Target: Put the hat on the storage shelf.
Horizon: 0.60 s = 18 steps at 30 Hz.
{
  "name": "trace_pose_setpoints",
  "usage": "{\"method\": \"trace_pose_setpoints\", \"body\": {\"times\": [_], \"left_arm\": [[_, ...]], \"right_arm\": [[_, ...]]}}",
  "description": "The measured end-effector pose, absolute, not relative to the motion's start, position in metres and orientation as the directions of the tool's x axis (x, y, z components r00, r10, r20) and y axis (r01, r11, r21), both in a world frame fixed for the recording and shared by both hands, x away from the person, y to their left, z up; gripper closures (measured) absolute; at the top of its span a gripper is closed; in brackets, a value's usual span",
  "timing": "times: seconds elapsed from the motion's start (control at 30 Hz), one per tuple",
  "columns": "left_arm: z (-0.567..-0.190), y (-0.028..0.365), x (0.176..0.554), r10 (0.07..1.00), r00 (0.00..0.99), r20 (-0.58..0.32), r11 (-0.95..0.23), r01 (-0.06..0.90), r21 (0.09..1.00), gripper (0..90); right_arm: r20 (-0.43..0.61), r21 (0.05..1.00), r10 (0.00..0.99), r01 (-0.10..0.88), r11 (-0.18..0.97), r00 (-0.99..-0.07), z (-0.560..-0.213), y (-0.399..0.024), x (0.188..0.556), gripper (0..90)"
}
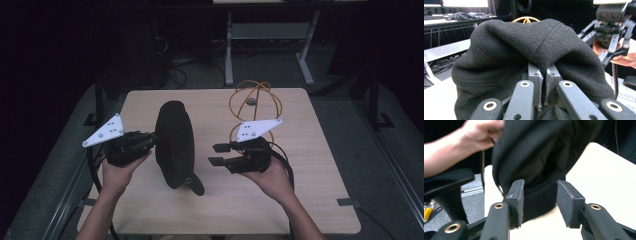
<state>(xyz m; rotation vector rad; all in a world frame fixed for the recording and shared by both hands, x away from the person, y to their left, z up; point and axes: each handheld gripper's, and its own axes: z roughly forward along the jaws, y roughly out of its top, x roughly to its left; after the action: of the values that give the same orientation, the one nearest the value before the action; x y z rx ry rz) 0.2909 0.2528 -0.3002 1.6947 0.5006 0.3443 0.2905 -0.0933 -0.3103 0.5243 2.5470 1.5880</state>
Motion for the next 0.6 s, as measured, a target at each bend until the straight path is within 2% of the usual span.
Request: {"method": "trace_pose_setpoints", "body": {"times": [0.3, 0.37, 0.6], "left_arm": [[-0.291, 0.256, 0.303, 0.509, 0.858, -0.073, -0.128, 0.159, 0.979, 86.5], [-0.287, 0.255, 0.306, 0.5, 0.863, -0.073, -0.137, 0.162, 0.977, 86.5], [-0.278, 0.255, 0.312, 0.496, 0.865, -0.076, -0.166, 0.181, 0.969, 86.4]], "right_arm": [[0.101, 0.875, 0.396, 0.271, 0.401, -0.913, -0.329, -0.121, 0.293, 45.3], [0.094, 0.879, 0.425, 0.275, 0.389, -0.9, -0.332, -0.13, 0.293, 38.8], [0.082, 0.876, 0.471, 0.289, 0.386, -0.878, -0.343, -0.154, 0.289, 34.9]]}}
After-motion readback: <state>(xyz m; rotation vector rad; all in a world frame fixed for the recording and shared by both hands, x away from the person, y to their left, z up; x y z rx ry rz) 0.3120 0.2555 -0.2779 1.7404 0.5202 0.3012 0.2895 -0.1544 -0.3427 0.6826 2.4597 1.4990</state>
